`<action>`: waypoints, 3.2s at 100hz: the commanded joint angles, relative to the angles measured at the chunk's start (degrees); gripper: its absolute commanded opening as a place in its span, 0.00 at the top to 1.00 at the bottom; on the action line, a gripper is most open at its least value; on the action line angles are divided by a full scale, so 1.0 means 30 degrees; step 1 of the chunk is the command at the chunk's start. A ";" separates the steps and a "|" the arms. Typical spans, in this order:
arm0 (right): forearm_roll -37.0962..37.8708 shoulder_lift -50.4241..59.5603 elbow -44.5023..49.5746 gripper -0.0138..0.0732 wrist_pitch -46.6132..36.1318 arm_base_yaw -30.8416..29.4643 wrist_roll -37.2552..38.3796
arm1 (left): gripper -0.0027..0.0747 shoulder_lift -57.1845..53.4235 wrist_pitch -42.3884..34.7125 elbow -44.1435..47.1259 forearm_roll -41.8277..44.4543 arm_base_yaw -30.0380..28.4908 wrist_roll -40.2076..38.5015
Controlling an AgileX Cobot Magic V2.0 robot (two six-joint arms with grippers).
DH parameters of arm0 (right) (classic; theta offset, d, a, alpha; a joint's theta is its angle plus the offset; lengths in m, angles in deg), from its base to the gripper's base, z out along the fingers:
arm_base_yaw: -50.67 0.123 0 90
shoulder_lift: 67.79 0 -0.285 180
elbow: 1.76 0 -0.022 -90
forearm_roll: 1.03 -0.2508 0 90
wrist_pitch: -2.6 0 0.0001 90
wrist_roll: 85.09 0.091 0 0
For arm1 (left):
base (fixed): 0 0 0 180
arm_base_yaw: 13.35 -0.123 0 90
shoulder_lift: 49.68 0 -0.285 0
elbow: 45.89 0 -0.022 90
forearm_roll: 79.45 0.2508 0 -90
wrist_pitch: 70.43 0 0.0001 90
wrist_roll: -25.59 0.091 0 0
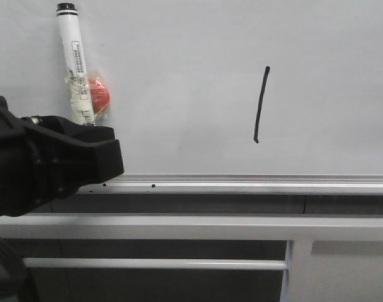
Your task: Write number 1 on whiteboard
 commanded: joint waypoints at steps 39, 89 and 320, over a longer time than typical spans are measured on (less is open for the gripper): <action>0.0952 -0.0159 -0.0518 0.92 -0.1197 -0.0066 0.0051 | 0.66 -0.0387 -0.4705 -0.0036 -0.0320 -0.0058 -0.0122; 0.0963 -0.0159 -0.0518 0.92 -0.1000 -0.0066 0.0051 | 0.66 -0.0719 -0.4698 0.0448 0.0918 -0.0058 -0.0283; 0.0621 0.3093 0.7861 0.91 -1.1977 -0.0066 0.2328 | 0.99 -0.5016 -0.4698 0.5066 0.8695 -0.0058 0.2207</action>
